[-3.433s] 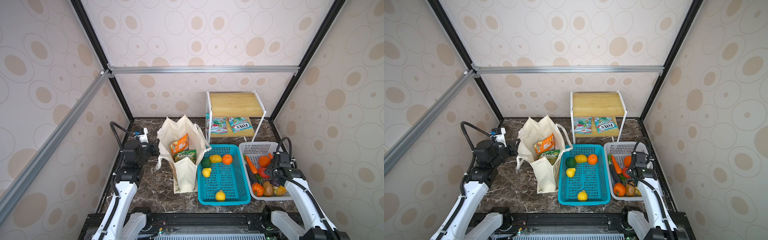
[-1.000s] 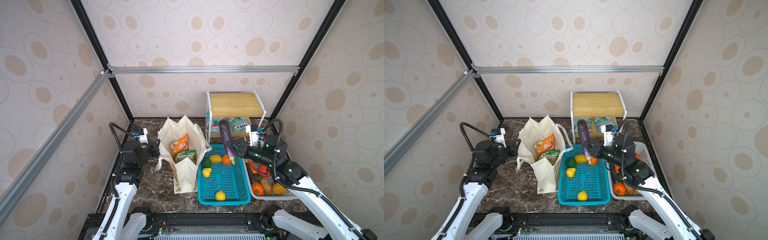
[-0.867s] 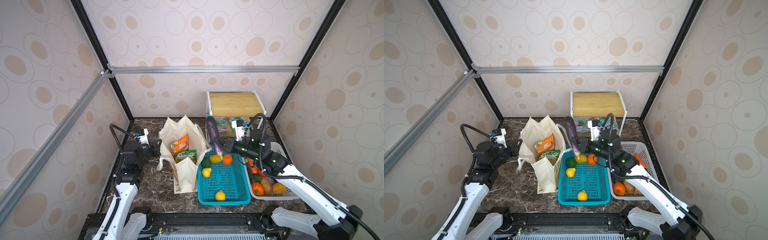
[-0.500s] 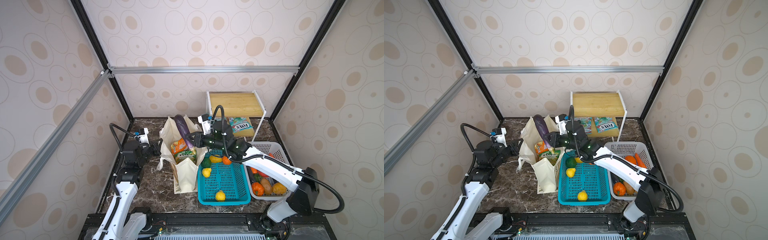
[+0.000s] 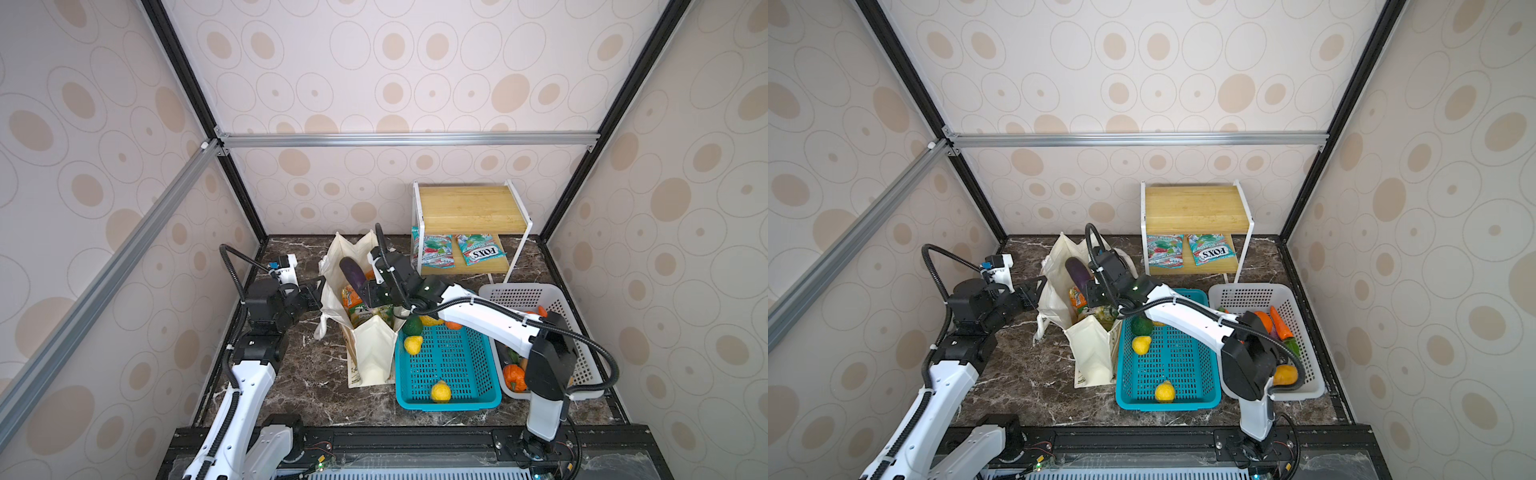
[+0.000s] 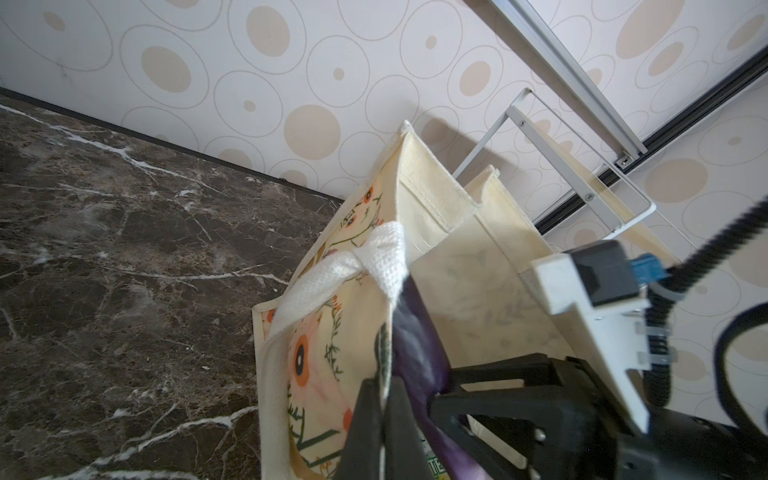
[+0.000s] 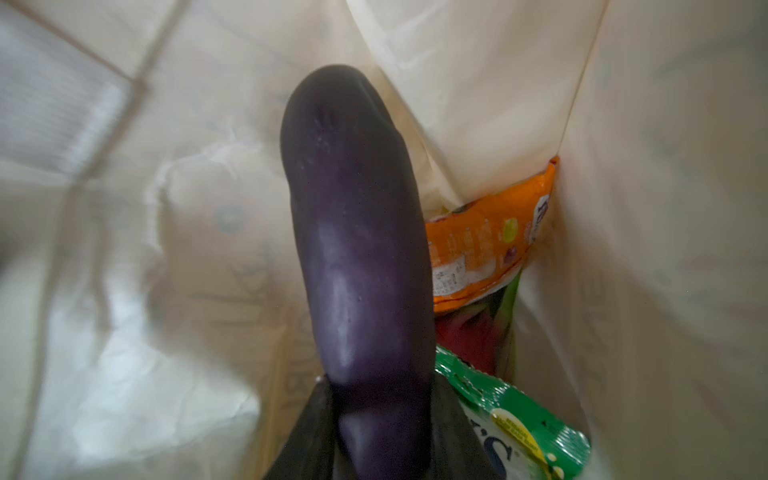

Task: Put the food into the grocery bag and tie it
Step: 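Lower the purple eggplant into the tote and open the right gripper, then move the right gripper back over the white basket above the dark eggplant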

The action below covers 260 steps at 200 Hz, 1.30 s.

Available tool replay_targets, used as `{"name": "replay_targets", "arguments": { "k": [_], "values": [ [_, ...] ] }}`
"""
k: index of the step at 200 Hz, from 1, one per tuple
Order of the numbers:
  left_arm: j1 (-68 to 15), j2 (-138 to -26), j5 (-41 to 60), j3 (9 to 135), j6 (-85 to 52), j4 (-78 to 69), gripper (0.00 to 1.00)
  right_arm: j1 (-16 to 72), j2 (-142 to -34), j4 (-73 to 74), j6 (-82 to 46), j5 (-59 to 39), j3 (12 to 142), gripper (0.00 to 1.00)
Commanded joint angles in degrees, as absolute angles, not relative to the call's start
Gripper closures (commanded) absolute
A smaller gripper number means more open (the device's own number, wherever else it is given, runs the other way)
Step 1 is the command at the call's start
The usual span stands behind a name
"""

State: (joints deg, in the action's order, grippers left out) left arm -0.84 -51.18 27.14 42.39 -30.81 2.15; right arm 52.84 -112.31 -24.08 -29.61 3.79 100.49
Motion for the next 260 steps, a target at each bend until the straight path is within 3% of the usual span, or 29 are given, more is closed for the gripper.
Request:
{"name": "replay_targets", "arguments": {
  "k": [1, 52, 78, 93, 96, 105, 161, 201, 242, 260],
  "values": [
    [-0.8, -51.0, 28.5, 44.7, -30.6, 2.7, 1.0, 53.7, -117.9, -36.9, -29.3, 8.3, 106.6, 0.84],
    [-0.8, -50.7, 27.9, 44.6, -29.8, 4.1, 1.0, 53.9, -120.9, -37.5, -31.2, 8.2, 106.0, 0.75],
    [-0.8, -50.4, 27.4, 44.8, -29.6, 4.5, 1.0, 53.9, -119.0, -38.6, -31.0, 7.7, 107.3, 0.39],
    [-0.8, -50.3, 27.2, 45.0, -29.6, 4.8, 1.0, 54.1, -117.1, -39.6, -31.1, 7.5, 108.6, 0.28],
    [-0.9, -50.3, 27.3, 45.0, -29.6, 4.8, 1.0, 54.2, -116.7, -39.8, -31.1, 7.4, 108.9, 0.17],
    [-0.8, -50.1, 27.3, 45.0, -29.7, 4.8, 1.0, 54.5, -115.6, -40.8, -31.1, 7.7, 110.0, 0.0],
    [-0.7, -48.9, 24.3, 44.0, -32.5, 2.9, 1.0, 56.6, -104.3, -45.8, -29.8, 15.4, 112.0, 0.0],
    [-0.8, -49.0, 23.8, 44.5, -33.6, 2.8, 1.0, 56.4, -89.1, -34.6, -27.4, 16.4, 96.7, 0.01],
    [-0.7, -48.9, 24.7, 44.1, -34.7, 1.9, 1.0, 54.6, -75.9, -35.2, -28.7, 27.1, 85.5, 0.01],
    [-0.7, -48.9, 24.7, 44.4, -34.6, 2.1, 1.0, 50.8, -70.2, -34.4, -21.2, 21.7, 79.5, 0.01]
  ]
}}
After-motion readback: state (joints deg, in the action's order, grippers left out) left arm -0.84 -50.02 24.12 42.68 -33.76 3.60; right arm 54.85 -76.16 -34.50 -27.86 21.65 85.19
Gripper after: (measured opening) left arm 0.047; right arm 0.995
